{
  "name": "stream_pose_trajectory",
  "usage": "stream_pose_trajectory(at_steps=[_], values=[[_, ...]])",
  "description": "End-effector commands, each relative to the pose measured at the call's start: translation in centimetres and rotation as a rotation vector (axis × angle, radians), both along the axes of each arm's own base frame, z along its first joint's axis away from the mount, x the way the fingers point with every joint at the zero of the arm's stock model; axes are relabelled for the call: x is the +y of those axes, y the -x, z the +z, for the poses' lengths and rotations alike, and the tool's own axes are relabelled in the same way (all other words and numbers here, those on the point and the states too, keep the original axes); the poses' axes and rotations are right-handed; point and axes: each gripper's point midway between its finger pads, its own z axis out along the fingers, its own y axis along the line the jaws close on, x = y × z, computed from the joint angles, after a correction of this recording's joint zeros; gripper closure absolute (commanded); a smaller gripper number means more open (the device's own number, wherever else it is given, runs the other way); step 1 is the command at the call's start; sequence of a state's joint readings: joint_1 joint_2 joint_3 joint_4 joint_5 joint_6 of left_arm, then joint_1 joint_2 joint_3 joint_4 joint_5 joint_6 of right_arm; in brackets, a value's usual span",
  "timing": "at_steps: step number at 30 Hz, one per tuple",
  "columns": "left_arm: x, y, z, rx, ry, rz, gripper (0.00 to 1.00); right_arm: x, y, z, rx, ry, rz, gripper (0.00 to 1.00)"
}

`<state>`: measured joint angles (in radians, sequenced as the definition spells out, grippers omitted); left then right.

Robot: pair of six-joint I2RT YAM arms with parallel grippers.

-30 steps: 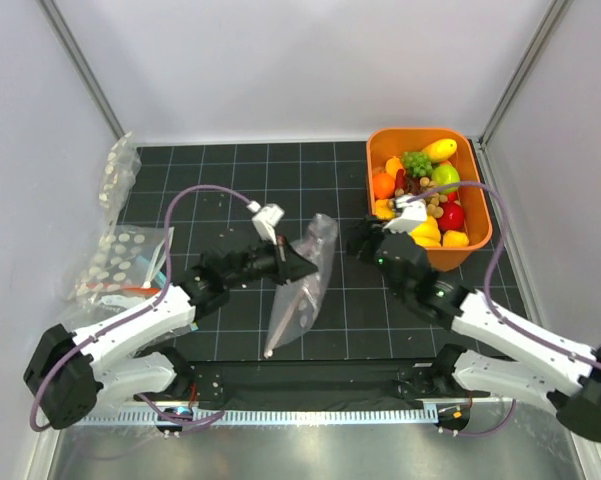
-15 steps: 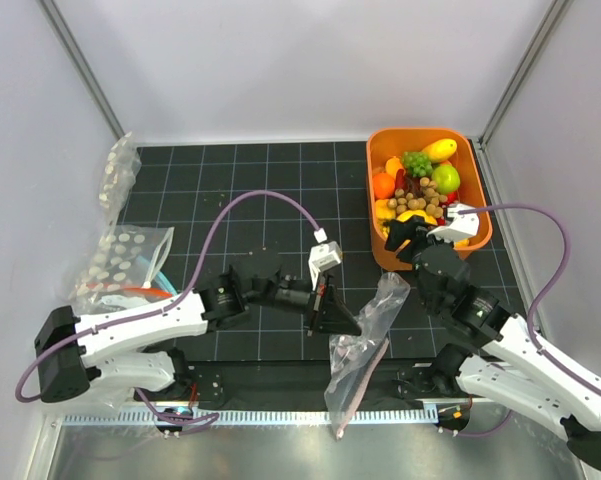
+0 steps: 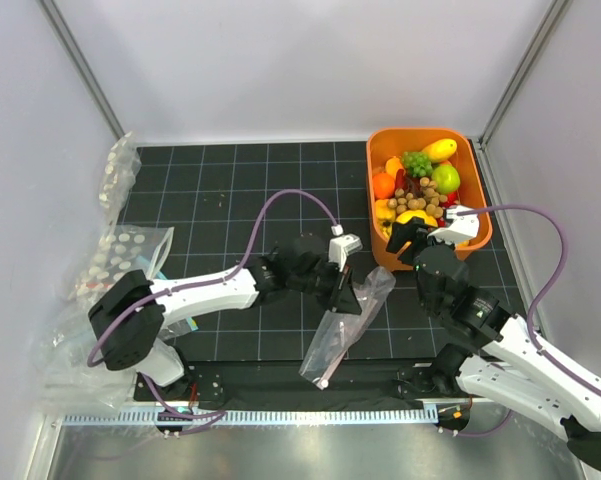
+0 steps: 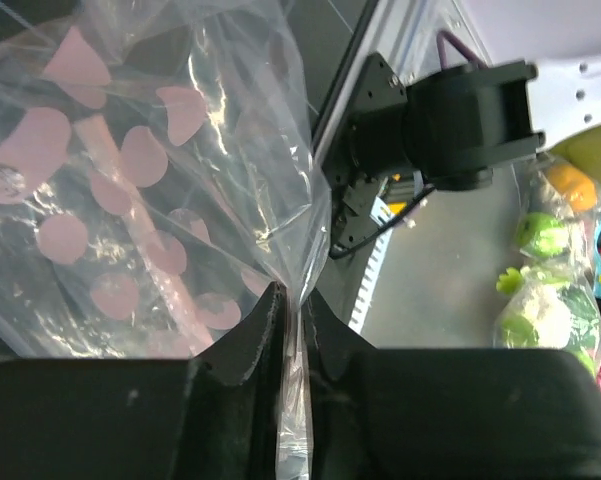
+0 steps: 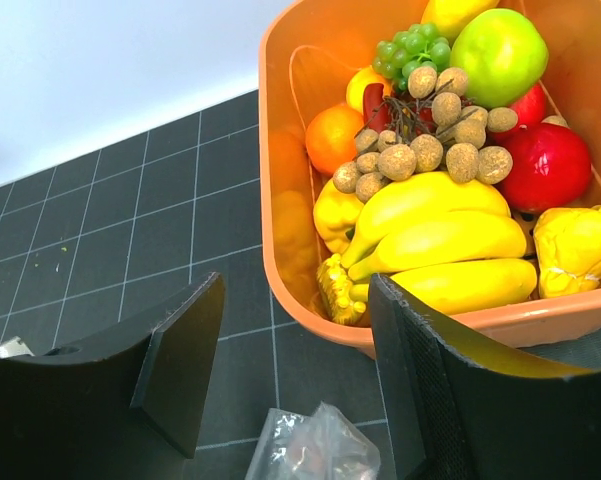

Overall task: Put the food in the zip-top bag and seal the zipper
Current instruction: Adjust the zipper food storage bag at the center of the board.

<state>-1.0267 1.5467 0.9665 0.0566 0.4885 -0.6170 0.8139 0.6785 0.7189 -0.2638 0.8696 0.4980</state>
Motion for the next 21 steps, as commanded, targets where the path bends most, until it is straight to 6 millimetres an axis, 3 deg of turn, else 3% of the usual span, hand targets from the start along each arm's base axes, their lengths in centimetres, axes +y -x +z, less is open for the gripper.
stream_pose_trajectory(at_steps=[1,6,14,21], values=[[1.1,-2.4,3.2,-0.085,0.059,0.062,0.85,-0.5,-0.1,0.5,-0.02,-0.013,-0.03,0.33],[4.0,-5.6,2.9,-0.067,0.058,0.165,0.79,-0.1,-0.2,0.3,-0.015,-0.014,-0.015,0.33],[6.2,-7.8,1.7,-0.022,-0.001,0.251,0.79,0.2,-0.3,-0.1,-0.004,-0.012,-0.004,0.33],[10.6,-11.3,0.8,-0.076,-0.138,0.478,0.78,1.0,-0.5,-0.6,0.01,-0.007,0.024,0.32]])
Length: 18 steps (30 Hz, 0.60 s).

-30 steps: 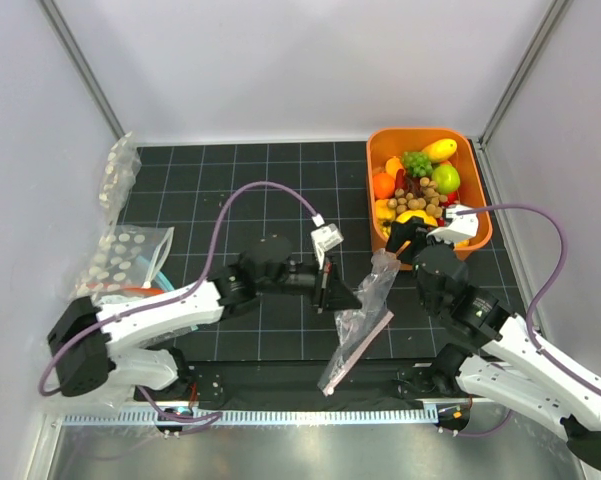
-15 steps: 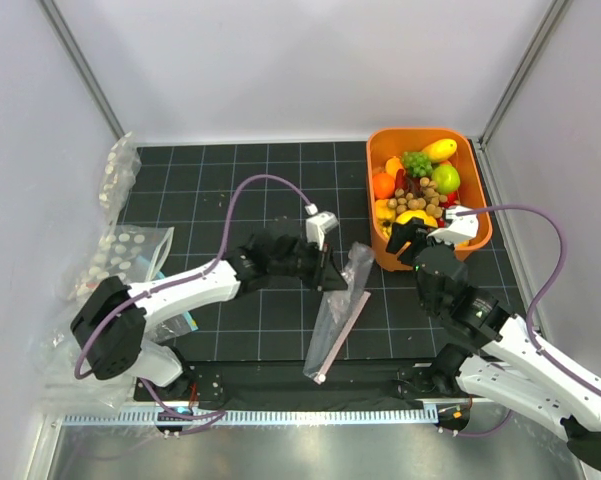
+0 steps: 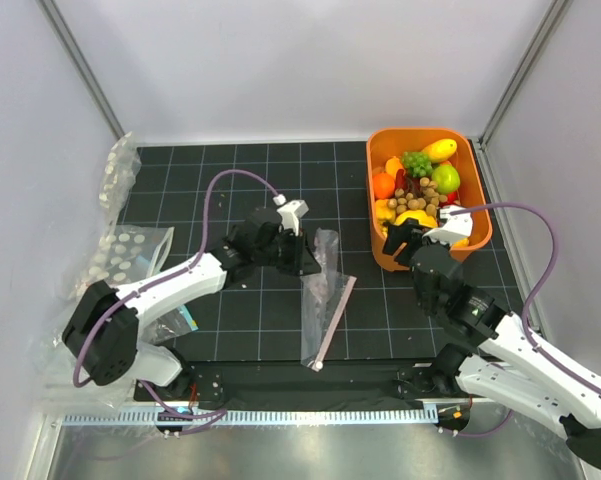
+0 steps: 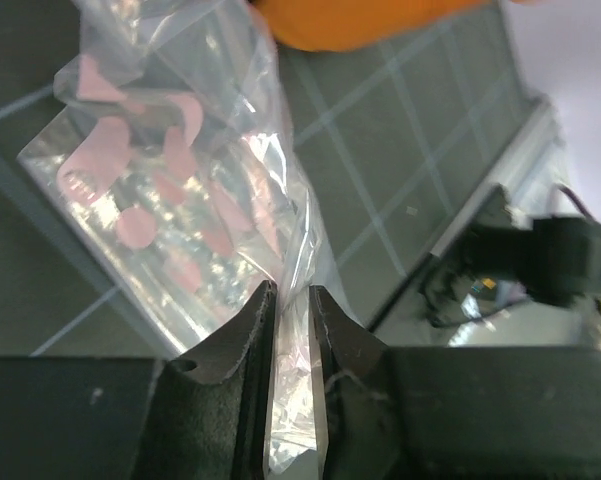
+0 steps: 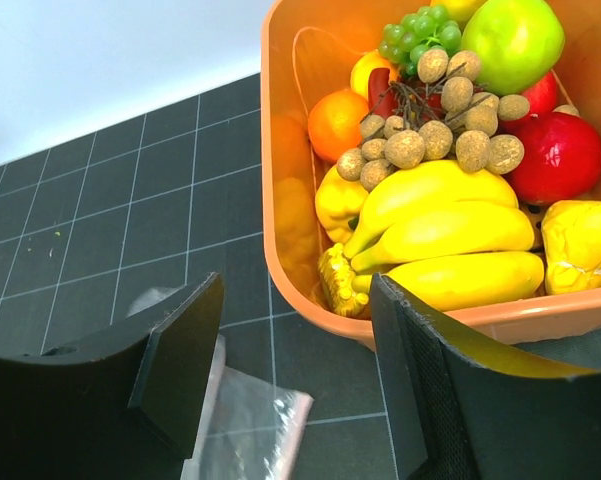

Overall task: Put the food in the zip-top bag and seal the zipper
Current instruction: Adjust the zipper food storage bag at the center of the board.

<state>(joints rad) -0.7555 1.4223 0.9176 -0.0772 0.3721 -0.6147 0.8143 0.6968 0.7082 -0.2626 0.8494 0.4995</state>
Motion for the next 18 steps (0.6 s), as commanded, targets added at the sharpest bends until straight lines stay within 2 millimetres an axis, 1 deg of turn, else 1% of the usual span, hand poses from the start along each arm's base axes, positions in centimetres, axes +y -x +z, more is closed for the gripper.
stream_pose_trajectory(at_steps=[1,3,4,5,6,8,12,13,15,16,17,18], values=[[3.7,-2.0,0.3,-0.068,-0.121,0.166,0.78,0.6,-0.4,0.3,-0.01,-0.022,0.009,0.32],[5.0,-2.6,0.5,-0.105,-0.164,0.217,0.76,1.1,-0.6,-0.3,0.006,-0.01,0.025,0.3],[5.9,-2.7,0.2,-0.108,-0.203,0.249,0.74,1.3,-0.7,-0.5,0.013,-0.006,0.031,0.3],[7.1,-3.7,0.0,-0.139,-0.248,0.317,0.71,1.6,-0.8,-0.7,0.021,-0.002,0.037,0.3],[7.6,-3.9,0.0,-0.154,-0.271,0.33,0.69,1.8,-1.0,-1.0,0.03,0.004,0.039,0.29],[8.5,-4.2,-0.3,-0.163,-0.32,0.357,0.69,2.6,-1.3,-1.5,0.052,0.015,0.059,0.28],[8.3,-4.2,-0.3,-0.159,-0.319,0.345,0.7,3.3,-1.5,-2.1,0.07,0.025,0.081,0.28],[8.2,-4.1,-0.4,-0.155,-0.317,0.344,0.73,3.5,-1.6,-2.3,0.072,0.026,0.089,0.28],[8.3,-4.1,-0.3,-0.153,-0.312,0.347,0.75,4.4,-1.5,-2.5,0.08,0.024,0.133,0.28],[8.2,-4.1,0.0,-0.159,-0.305,0.347,0.8,4.8,-1.6,-2.7,0.082,0.02,0.149,0.28],[8.3,-4.0,0.4,-0.168,-0.295,0.353,0.82,5.7,-1.6,-3.3,0.103,0.022,0.184,0.29],[8.6,-4.0,0.4,-0.171,-0.295,0.364,0.83,6.3,-1.7,-3.4,0.108,0.016,0.205,0.3]])
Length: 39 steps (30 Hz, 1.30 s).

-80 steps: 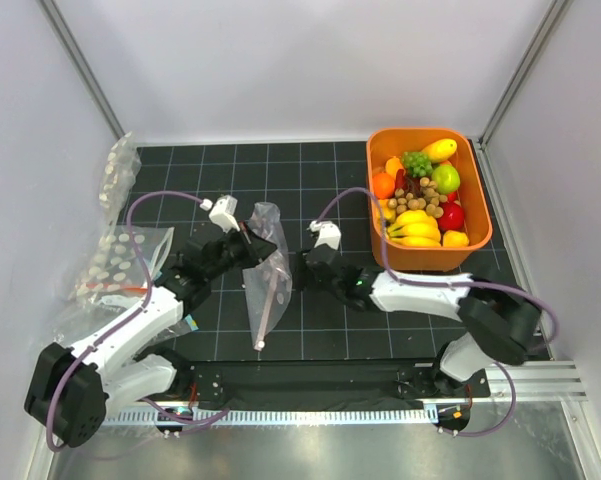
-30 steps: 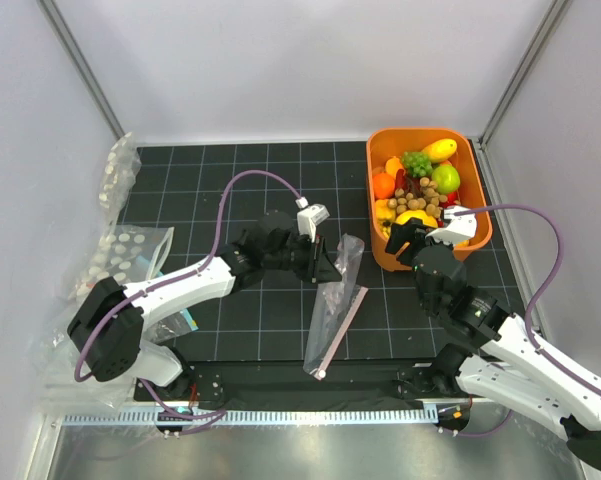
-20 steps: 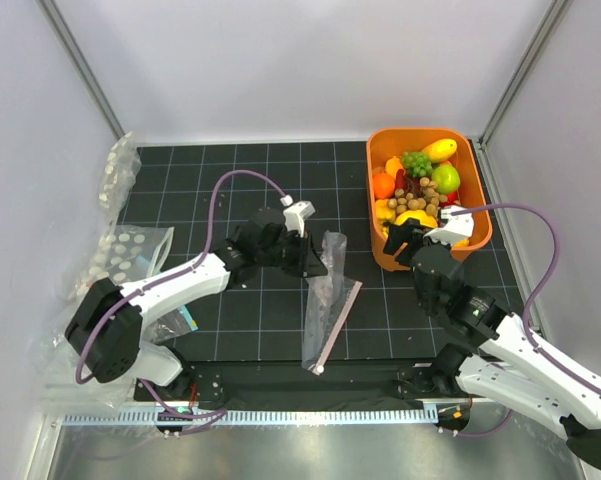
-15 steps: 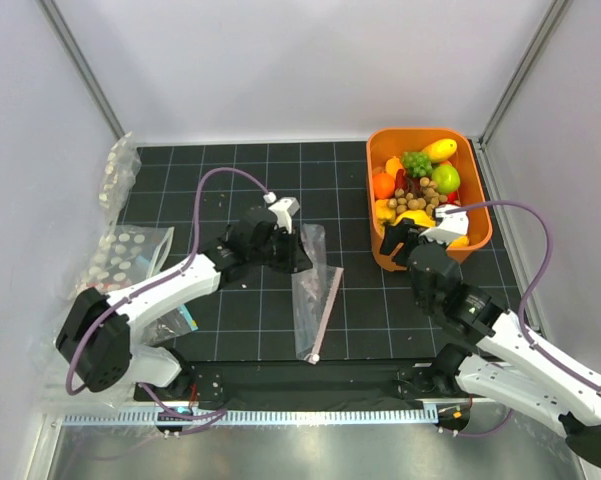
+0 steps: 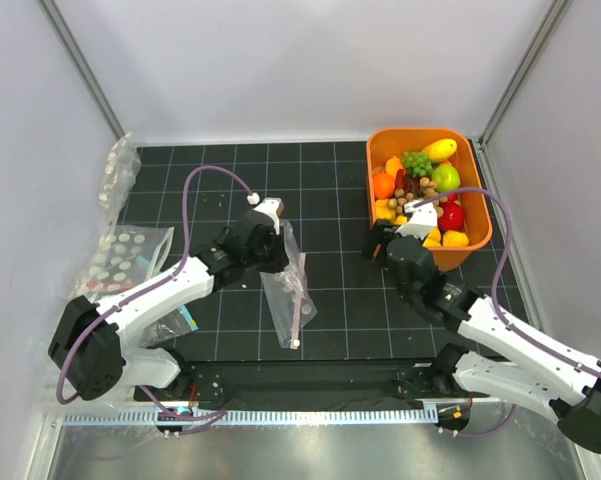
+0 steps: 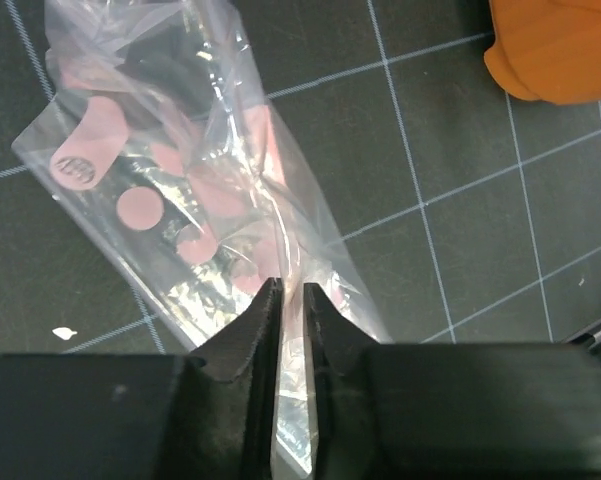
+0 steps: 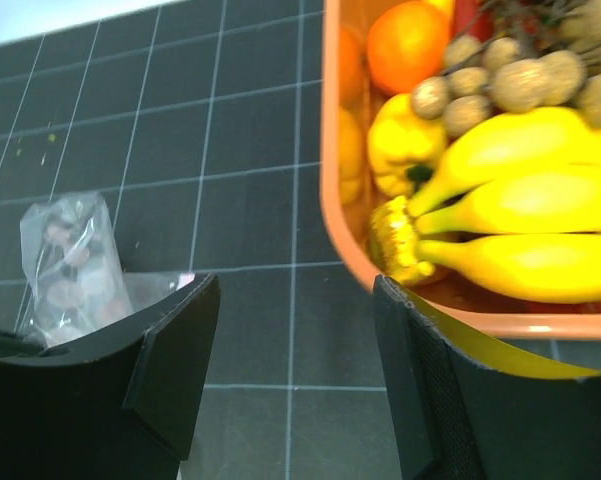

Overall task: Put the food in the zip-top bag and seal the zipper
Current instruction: Adjust the zipper food storage bag at the center of the board.

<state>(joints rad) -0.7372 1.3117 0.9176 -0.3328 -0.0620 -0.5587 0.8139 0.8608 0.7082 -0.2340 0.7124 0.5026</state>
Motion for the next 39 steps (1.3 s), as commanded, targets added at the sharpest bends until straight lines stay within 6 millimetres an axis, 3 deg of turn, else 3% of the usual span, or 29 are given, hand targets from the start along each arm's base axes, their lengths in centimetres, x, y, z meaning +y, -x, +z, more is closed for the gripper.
stream_pose_trajectory(at_steps=[1,7,12,22,31,36,39], values=[[0.5,-0.8,2.4,-0.081,0.021,0.031,0.85,2.7,-0.6,0.2,0.004,-0.056,0.091,0.31],[1.2,-0.7,3.8,-0.149,0.07,0.06,0.87,6.5,-1.0,-2.4,0.088,-0.068,0.211,0.36],[0.4,-0.2,4.1,-0.145,0.111,0.012,0.98,7.8,-1.4,-3.5,0.12,-0.062,0.241,0.4],[-1.6,1.7,7.1,-0.198,0.272,-0.12,1.0,7.3,-0.9,-2.2,0.078,-0.083,0.247,0.43],[-2.5,7.0,15.0,-0.362,0.58,-0.338,1.0,7.2,-0.8,-1.1,0.048,-0.082,0.264,0.43],[-3.8,10.3,17.9,-0.355,0.728,-0.496,0.99,5.2,-0.4,0.8,-0.014,-0.064,0.223,0.42],[-5.4,11.7,18.0,-0.29,0.755,-0.593,1.0,2.6,-0.3,2.2,-0.053,-0.055,0.124,0.41]])
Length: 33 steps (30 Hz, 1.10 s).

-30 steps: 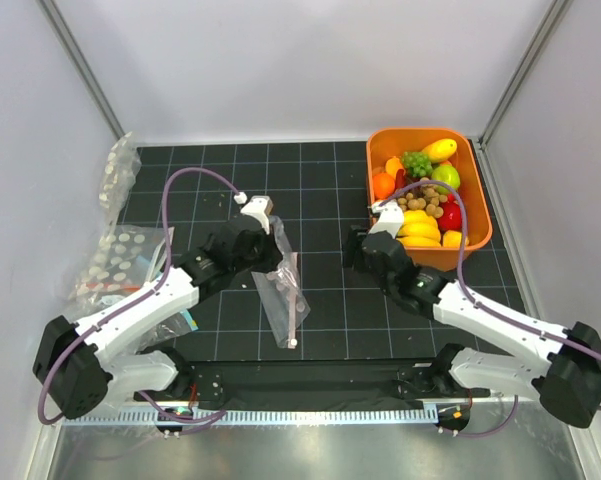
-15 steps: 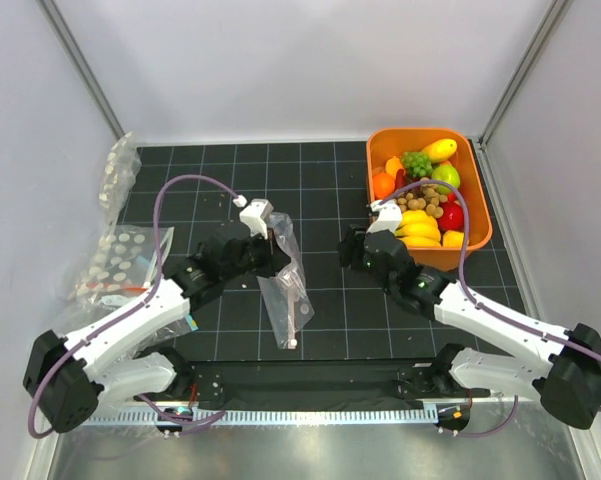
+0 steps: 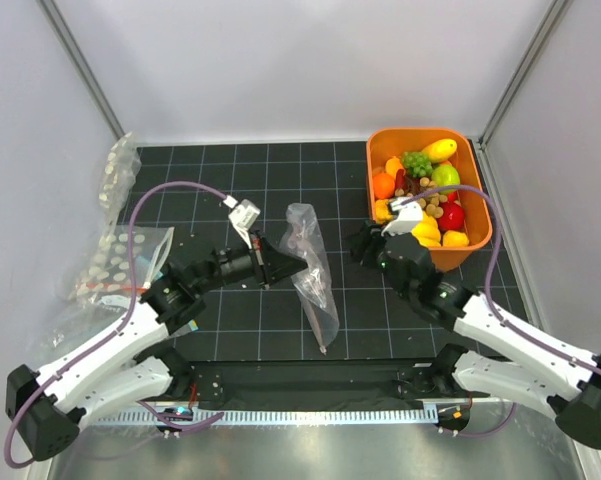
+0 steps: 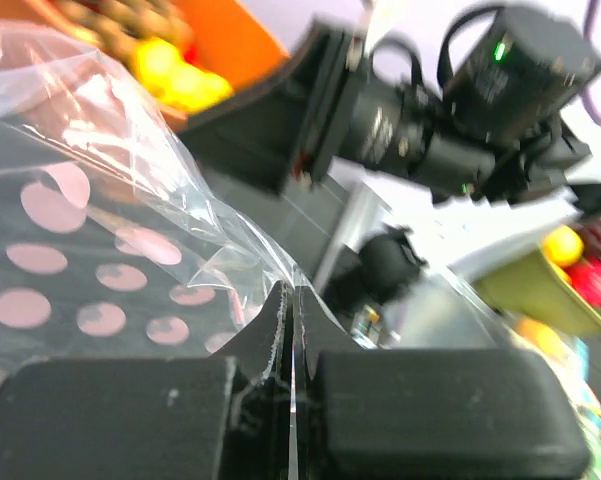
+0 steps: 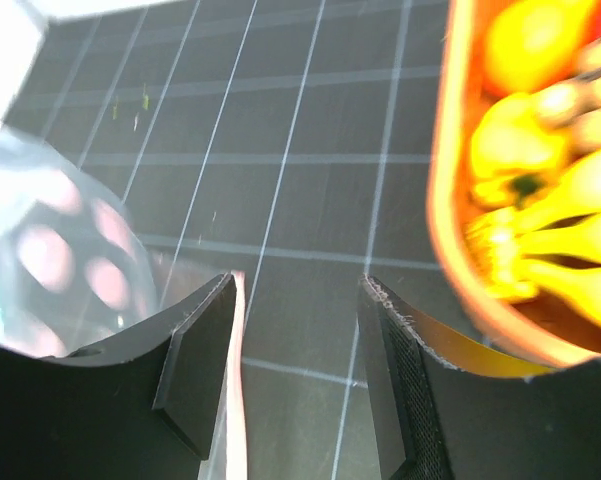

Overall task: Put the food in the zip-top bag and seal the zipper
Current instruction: Adjust the zipper food storage bag at the center of the board.

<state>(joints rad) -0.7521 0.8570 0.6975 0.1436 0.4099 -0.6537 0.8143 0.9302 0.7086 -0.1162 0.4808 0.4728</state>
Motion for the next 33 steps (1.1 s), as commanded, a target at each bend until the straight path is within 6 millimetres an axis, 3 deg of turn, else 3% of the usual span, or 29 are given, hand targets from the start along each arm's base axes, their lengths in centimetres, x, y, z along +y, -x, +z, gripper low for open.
stream_pose_trajectory(at_steps=[1,5,10,11,12,14,16,17,20,24,27,30,31,33], values=[[-2.6,2.7,1.4,0.016,0.052,-0.203,1.0,-3.5,-0.2,2.9,-0.082,0.003,-0.141,0.41],[-4.9,4.2,1.0,0.04,0.025,-0.295,1.0,-7.1,0.7,5.3,-0.149,-0.019,-0.261,0.39],[-8.0,6.4,2.3,0.025,0.018,-0.344,1.0,-11.3,1.7,7.2,-0.189,-0.018,-0.42,0.39],[-8.8,7.2,3.5,0.012,0.036,-0.363,0.99,-11.9,2.0,7.4,-0.194,-0.028,-0.443,0.39],[-9.9,7.3,3.0,0.028,0.019,-0.373,1.0,-13.1,2.4,8.0,-0.21,-0.034,-0.487,0.39],[-11.4,8.6,4.8,0.024,0.042,-0.415,1.0,-14.3,2.9,8.4,-0.22,-0.053,-0.532,0.39],[-13.5,9.1,4.2,0.057,0.023,-0.448,0.99,-15.6,3.6,8.9,-0.24,-0.076,-0.57,0.39],[-14.4,10.2,5.3,0.055,0.044,-0.493,0.99,-15.9,3.8,9.0,-0.245,-0.087,-0.582,0.39],[-16.7,11.0,7.0,0.101,0.148,-0.568,0.99,-16.9,4.4,9.0,-0.259,-0.114,-0.611,0.39],[-18.5,10.3,4.8,0.221,0.167,-0.576,1.0,-17.0,4.5,8.8,-0.262,-0.129,-0.616,0.39],[-18.4,9.5,0.8,0.264,0.088,-0.564,1.0,-16.9,4.4,8.7,-0.254,-0.12,-0.613,0.39],[-16.9,7.9,-4.7,0.289,-0.016,-0.468,0.97,-16.4,4.3,8.6,-0.25,-0.122,-0.593,0.39],[-15.9,7.8,-7.5,0.309,-0.067,-0.441,0.97,-16.4,4.3,8.6,-0.251,-0.124,-0.59,0.39],[-14.8,8.2,-8.6,0.305,-0.089,-0.432,0.98,-16.1,4.2,8.6,-0.249,-0.125,-0.578,0.39]])
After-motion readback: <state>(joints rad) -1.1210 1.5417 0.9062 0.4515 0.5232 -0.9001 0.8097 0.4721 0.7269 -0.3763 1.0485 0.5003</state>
